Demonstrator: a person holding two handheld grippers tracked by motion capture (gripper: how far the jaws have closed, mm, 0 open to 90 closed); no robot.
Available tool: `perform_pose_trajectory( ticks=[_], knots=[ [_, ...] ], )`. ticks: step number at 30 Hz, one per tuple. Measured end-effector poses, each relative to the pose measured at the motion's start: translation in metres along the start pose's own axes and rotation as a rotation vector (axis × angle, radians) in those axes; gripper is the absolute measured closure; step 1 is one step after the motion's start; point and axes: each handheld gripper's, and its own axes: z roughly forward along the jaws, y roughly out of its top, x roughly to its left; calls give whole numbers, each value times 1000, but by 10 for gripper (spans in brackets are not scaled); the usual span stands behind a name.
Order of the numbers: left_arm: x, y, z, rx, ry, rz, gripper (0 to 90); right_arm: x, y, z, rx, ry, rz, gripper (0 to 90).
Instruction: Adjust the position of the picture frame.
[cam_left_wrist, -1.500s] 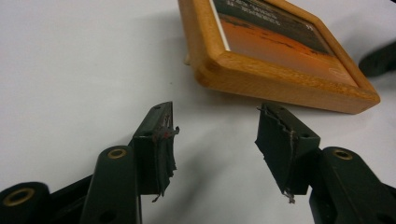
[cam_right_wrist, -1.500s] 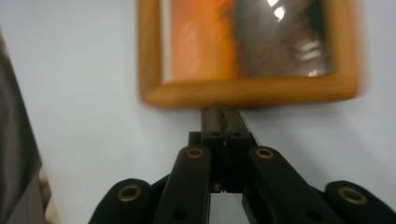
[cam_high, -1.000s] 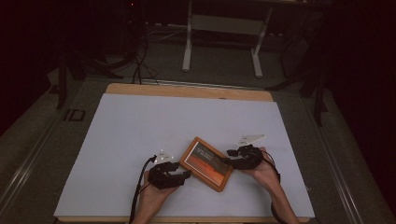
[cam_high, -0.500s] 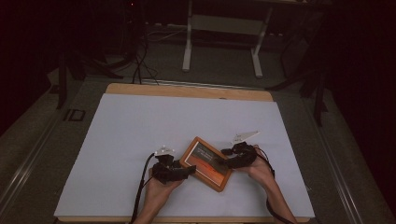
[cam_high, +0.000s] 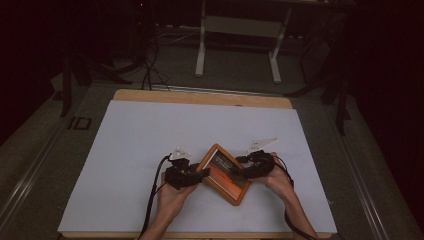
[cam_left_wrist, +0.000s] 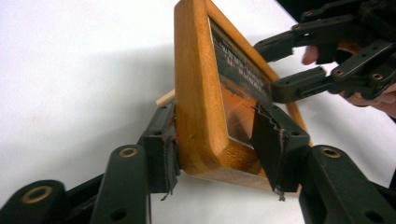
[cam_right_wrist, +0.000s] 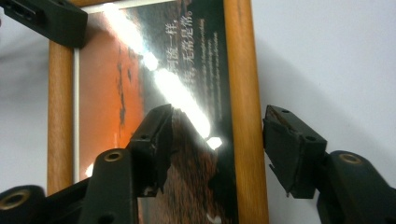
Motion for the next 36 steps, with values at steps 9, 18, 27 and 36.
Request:
perform_pose_trajectory(
  ticks=[9, 18, 27, 36],
  knots=[
    [-23, 20, -6, -19, -43, 126, 609, -8, 1, -18, -70, 96, 28, 359],
    [-25, 29, -7, -19, -121, 148, 651, -13, -5, -30, -90, 155, 51, 389],
    [-22, 39, -22, -61, -180, 175, 686, -8, -9, -33, -103, 206, 59, 503],
    [-4, 50, -43, -94, -245, 189, 693, 6, -6, -15, -168, 271, 101, 540]
  ],
)
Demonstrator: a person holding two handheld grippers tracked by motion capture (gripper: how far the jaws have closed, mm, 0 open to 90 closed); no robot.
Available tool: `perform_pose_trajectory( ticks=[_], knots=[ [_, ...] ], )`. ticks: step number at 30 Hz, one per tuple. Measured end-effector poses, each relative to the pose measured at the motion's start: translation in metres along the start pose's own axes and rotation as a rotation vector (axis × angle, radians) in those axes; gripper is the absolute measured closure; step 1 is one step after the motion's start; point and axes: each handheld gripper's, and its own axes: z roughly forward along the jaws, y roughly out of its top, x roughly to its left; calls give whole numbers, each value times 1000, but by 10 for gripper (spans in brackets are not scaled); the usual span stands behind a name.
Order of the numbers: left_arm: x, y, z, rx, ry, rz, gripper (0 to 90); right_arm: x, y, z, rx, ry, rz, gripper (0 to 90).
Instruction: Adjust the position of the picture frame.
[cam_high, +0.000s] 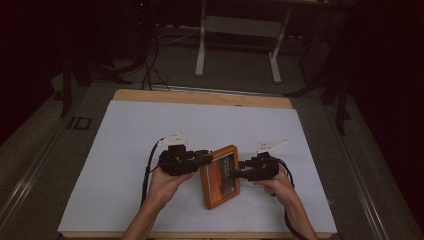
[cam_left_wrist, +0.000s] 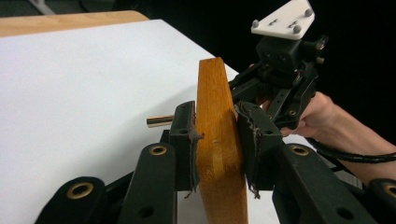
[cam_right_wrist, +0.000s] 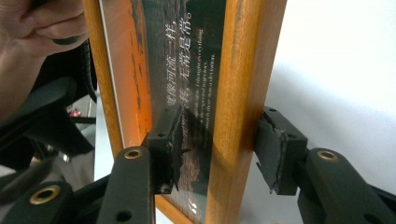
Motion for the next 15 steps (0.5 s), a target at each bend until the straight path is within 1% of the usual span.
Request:
perform_pose_trajectory(
  ticks=[2, 4, 6, 8, 9, 12, 15],
  knots=[
    [8, 1, -4, 7, -28, 2, 693, 2, 0, 5, -12, 2, 8, 552],
    [18, 3, -6, 9, -68, 3, 694, 3, 0, 8, -22, 1, 15, 565],
    [24, 4, -8, 8, -95, 18, 694, 5, 0, 11, -34, -5, 19, 576],
    [29, 5, -8, 7, -119, 43, 694, 7, 0, 12, -43, -13, 17, 585],
    [31, 6, -9, 11, -131, 56, 694, 8, -1, 13, -48, -19, 18, 588],
    [37, 9, -8, 28, -157, 74, 693, 12, -1, 14, -54, -45, 14, 593],
    [43, 13, -7, 43, -186, 83, 693, 15, -2, 15, -66, -70, 2, 596]
  ],
)
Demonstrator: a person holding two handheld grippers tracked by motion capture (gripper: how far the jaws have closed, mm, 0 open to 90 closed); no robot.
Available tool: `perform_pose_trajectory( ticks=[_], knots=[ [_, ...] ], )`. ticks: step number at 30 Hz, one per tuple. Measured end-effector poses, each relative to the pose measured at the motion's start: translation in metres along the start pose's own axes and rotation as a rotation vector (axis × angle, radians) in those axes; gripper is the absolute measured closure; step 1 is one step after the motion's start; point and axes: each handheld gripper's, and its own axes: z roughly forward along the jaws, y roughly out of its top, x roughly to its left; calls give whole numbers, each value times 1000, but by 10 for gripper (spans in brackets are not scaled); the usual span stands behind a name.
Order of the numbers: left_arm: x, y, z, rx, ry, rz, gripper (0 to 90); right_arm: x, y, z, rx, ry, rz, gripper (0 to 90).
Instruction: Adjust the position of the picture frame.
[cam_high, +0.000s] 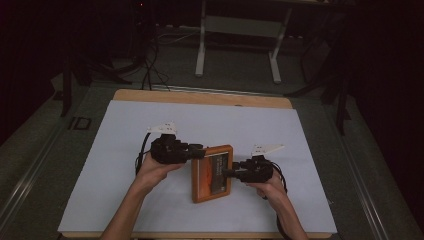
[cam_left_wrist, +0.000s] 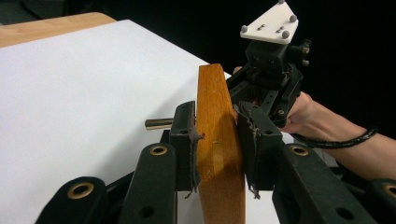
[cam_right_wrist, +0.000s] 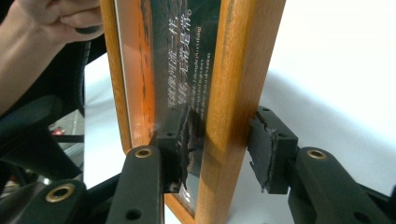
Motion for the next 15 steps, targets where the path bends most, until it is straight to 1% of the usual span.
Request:
perform_pose_trajectory(
  ticks=[4, 7, 9, 11, 12, 14, 15],
  knots=[
    [11, 2, 1, 16, -48, 9, 691, 4, -1, 0, -4, -34, -10, 609],
    [15, 3, 1, 18, -76, 27, 690, 6, -2, -1, -12, -48, -18, 619],
    [19, 3, 2, 17, -94, 27, 688, 8, -3, -2, -19, -55, -19, 627],
    [20, 3, 2, 15, -97, 26, 681, 8, -4, -2, -21, -58, -20, 632],
    [24, 2, 3, 7, -97, 16, 671, 9, -5, -3, -30, -65, -23, 647],
    [27, 1, 4, 4, -89, 4, 653, 9, -7, -3, -37, -64, -24, 664],
    [28, 1, 4, 1, -92, -4, 637, 10, -7, -4, -43, -61, -26, 674]
  ],
)
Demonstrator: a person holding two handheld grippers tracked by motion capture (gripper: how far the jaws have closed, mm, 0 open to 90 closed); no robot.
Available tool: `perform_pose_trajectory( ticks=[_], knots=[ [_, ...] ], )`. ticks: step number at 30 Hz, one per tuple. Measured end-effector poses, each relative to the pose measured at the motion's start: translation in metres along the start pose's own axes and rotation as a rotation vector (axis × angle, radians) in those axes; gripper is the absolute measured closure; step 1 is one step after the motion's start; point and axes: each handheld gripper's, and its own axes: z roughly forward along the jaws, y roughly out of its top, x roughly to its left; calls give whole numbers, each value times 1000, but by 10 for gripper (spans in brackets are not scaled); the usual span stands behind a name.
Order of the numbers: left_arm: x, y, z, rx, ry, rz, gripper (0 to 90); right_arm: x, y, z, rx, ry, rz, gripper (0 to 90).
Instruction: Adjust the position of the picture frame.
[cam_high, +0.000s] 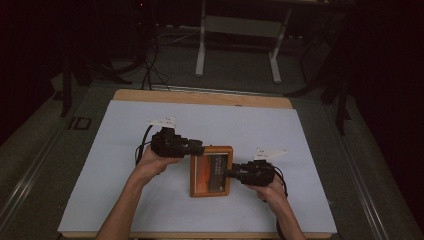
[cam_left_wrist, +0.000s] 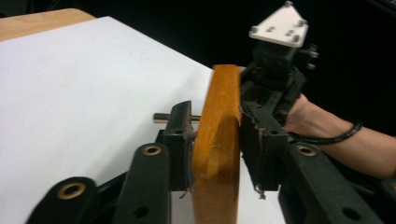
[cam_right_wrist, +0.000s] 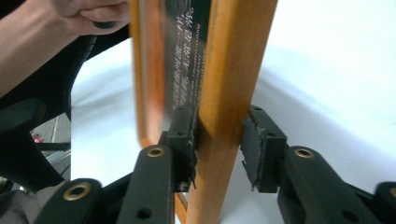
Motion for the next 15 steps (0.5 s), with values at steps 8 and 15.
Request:
perform_pose_trajectory(
  ticks=[8, 15],
  knots=[
    [-2, -1, 1, -15, 32, -15, 579, 2, -2, 0, -18, -8, 6, 676],
    [-14, -13, -3, -50, 111, -18, 463, 3, -3, -1, -20, -15, 4, 676]
  ],
)
